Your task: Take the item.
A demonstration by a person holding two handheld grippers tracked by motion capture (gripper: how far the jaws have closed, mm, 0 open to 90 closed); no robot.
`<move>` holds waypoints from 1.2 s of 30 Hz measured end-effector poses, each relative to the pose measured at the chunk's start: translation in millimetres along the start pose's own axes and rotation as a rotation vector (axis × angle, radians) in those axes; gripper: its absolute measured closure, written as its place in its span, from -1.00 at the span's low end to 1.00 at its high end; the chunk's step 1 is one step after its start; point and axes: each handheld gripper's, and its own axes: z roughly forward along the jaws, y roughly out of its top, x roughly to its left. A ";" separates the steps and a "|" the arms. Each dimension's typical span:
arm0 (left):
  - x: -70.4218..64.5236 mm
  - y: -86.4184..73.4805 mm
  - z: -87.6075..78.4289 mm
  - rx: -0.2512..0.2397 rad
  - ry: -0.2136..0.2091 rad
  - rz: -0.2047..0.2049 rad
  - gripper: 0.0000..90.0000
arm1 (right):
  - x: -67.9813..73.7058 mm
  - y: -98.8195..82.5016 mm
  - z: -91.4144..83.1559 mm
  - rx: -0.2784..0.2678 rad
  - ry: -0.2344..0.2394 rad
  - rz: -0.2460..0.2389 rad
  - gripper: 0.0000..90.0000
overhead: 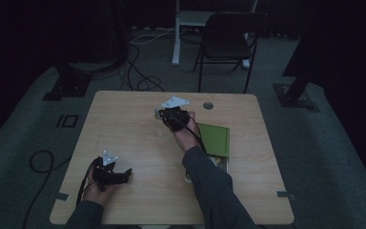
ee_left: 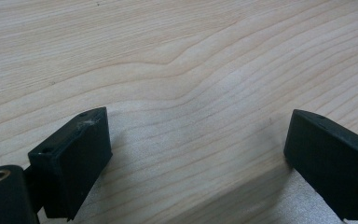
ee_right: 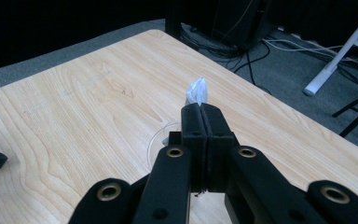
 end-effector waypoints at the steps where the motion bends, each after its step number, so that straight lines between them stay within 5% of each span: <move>1: 0.0 0.0 0.0 0.000 0.000 0.000 -0.82 | 0.0 -0.3 1.0 0.002 -0.001 0.002 0.99; 32: -0.1 0.0 0.0 0.001 -0.001 -0.001 -0.82 | -0.4 -3.8 14.8 0.077 -0.008 -0.004 0.98; 36: -0.1 0.0 0.0 0.001 -0.001 -0.001 -0.82 | -0.2 -3.7 15.4 0.074 -0.013 -0.008 0.64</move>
